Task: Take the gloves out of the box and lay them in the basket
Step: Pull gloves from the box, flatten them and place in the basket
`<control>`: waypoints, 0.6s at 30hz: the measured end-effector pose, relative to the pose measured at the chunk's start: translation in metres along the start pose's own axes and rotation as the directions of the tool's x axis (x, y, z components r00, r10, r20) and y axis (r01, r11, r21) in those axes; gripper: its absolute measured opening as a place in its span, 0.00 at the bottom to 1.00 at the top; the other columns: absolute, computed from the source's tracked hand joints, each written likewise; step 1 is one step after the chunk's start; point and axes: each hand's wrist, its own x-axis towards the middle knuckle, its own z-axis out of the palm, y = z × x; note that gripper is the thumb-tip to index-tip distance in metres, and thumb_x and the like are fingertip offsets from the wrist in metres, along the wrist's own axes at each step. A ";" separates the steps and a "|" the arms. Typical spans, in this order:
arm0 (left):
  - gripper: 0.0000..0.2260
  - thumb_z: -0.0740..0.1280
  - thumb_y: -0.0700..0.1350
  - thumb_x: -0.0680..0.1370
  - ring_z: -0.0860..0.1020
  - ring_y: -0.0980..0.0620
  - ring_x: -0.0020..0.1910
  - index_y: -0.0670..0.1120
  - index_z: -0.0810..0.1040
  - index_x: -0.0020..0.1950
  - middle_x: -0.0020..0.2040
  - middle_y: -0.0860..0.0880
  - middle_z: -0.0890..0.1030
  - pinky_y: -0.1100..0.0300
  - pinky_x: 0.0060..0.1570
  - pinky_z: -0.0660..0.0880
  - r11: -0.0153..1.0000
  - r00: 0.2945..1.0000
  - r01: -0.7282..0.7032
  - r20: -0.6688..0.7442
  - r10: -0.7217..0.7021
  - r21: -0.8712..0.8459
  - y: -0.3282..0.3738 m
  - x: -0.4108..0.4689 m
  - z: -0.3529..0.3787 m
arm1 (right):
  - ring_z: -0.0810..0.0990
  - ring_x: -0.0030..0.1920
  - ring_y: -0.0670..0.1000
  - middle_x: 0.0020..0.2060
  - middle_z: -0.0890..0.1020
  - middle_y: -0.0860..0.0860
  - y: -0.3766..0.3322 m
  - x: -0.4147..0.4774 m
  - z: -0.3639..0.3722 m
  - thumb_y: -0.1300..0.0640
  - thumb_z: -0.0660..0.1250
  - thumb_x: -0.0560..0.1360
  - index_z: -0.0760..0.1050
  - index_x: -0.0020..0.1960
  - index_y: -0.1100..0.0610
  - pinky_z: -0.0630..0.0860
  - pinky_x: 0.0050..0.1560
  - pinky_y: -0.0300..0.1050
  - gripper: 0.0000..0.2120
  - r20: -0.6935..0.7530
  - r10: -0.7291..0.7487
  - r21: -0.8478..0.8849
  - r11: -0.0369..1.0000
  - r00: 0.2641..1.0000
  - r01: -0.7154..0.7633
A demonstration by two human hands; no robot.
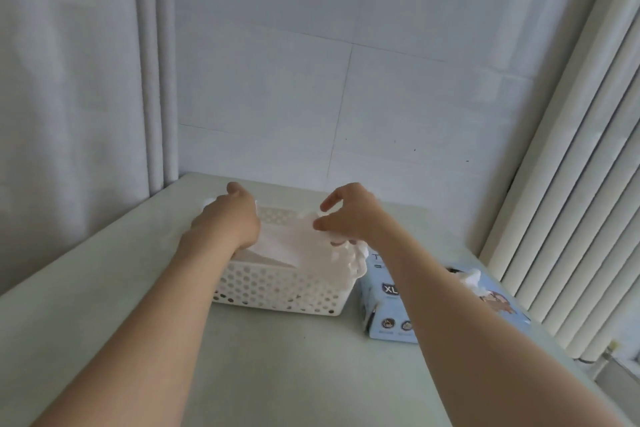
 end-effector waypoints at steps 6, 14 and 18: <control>0.27 0.62 0.37 0.81 0.76 0.36 0.64 0.39 0.55 0.78 0.69 0.38 0.74 0.46 0.56 0.74 0.987 0.997 0.077 -0.014 -0.076 0.141 -0.008 0.003 0.008 | 0.82 0.51 0.56 0.53 0.82 0.52 0.002 0.005 0.009 0.56 0.74 0.77 0.78 0.60 0.51 0.73 0.45 0.46 0.12 -0.147 -0.211 -0.503 0.857 0.966 0.111; 0.12 0.64 0.44 0.82 0.70 0.43 0.68 0.56 0.80 0.64 0.63 0.52 0.72 0.52 0.65 0.70 0.942 0.957 -0.261 0.183 0.224 0.213 0.010 -0.001 0.005 | 0.82 0.50 0.47 0.50 0.78 0.43 -0.022 -0.025 0.000 0.35 0.78 0.71 0.78 0.67 0.41 0.80 0.59 0.51 0.27 0.389 -0.117 -0.458 0.836 0.914 0.302; 0.16 0.67 0.52 0.82 0.78 0.48 0.63 0.54 0.79 0.70 0.67 0.51 0.79 0.54 0.64 0.75 0.945 0.906 -0.241 0.401 0.136 0.224 0.014 -0.005 0.009 | 0.85 0.52 0.52 0.58 0.78 0.49 -0.007 -0.013 0.016 0.44 0.78 0.73 0.76 0.69 0.38 0.83 0.57 0.55 0.26 0.390 -0.056 -0.546 0.789 0.919 0.280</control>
